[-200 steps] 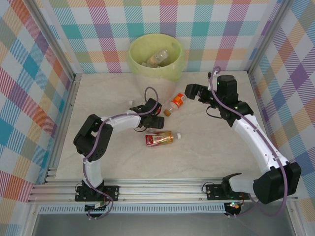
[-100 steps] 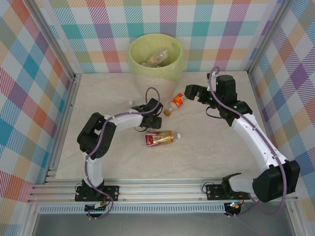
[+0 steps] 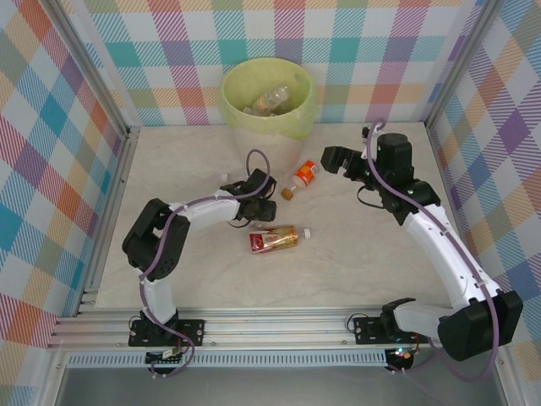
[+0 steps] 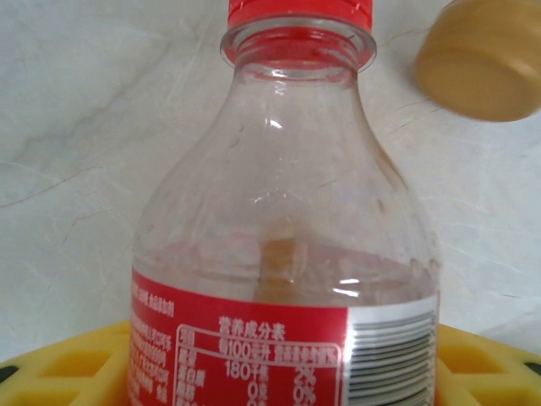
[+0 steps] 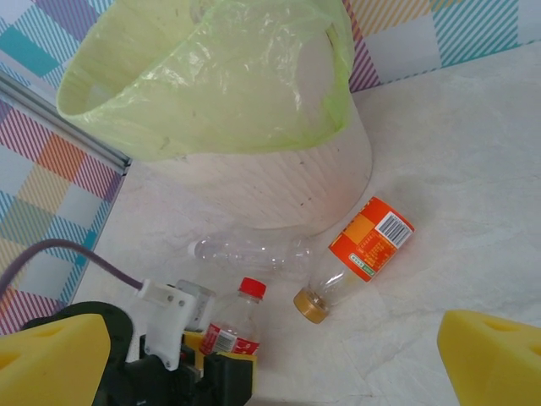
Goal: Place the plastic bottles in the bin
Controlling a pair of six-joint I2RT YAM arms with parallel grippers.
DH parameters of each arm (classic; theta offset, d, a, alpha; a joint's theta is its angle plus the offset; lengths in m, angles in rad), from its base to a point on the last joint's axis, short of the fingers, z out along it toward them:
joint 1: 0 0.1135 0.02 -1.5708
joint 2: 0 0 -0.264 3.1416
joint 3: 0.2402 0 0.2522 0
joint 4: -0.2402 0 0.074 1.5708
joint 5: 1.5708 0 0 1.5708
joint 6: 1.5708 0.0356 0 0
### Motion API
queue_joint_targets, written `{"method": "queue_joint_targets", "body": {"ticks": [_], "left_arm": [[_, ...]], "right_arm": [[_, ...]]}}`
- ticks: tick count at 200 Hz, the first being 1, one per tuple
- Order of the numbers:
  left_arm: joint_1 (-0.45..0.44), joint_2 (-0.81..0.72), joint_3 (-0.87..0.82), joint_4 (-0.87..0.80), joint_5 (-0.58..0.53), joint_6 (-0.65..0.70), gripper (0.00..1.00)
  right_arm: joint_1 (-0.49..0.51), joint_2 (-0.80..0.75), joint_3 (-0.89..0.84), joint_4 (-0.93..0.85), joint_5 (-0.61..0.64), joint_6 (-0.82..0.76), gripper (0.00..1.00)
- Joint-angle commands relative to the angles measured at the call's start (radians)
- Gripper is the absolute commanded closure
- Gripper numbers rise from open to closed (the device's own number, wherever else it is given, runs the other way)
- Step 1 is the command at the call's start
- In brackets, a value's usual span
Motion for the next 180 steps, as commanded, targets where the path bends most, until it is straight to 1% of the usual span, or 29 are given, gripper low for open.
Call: {"method": "queue_joint_targets", "body": {"ticks": [1, 34, 73, 103, 131, 156, 180], "left_arm": [[-0.009, -0.099, -0.036, 0.095, 0.029, 0.028, 0.6], [-0.009, -0.176, -0.083, 0.157, 0.053, 0.057, 0.67], [-0.006, -0.3, -0.126, 0.203, 0.077, 0.071, 0.68], [0.0, -0.403, -0.131, 0.236, 0.043, 0.076, 0.68], [0.022, -0.484, -0.155, 0.35, 0.069, 0.079, 0.68], [0.035, -0.52, -0.174, 0.479, 0.083, 0.076, 0.68], [0.047, -0.518, -0.163, 0.634, 0.008, 0.093, 0.7]], "right_arm": [[0.003, -0.025, -0.032, 0.043, 0.053, 0.01, 0.0], [0.001, -0.047, -0.079, 0.102, 0.095, 0.03, 0.0], [0.0, -0.059, -0.125, 0.137, 0.121, 0.062, 0.0], [-0.003, -0.074, -0.183, 0.176, 0.21, 0.127, 0.0], [-0.006, -0.105, -0.235, 0.227, 0.256, 0.157, 0.0], [-0.008, -0.132, -0.254, 0.22, 0.267, 0.158, 0.0], [-0.009, -0.159, -0.264, 0.192, 0.282, 0.154, 0.0]]}}
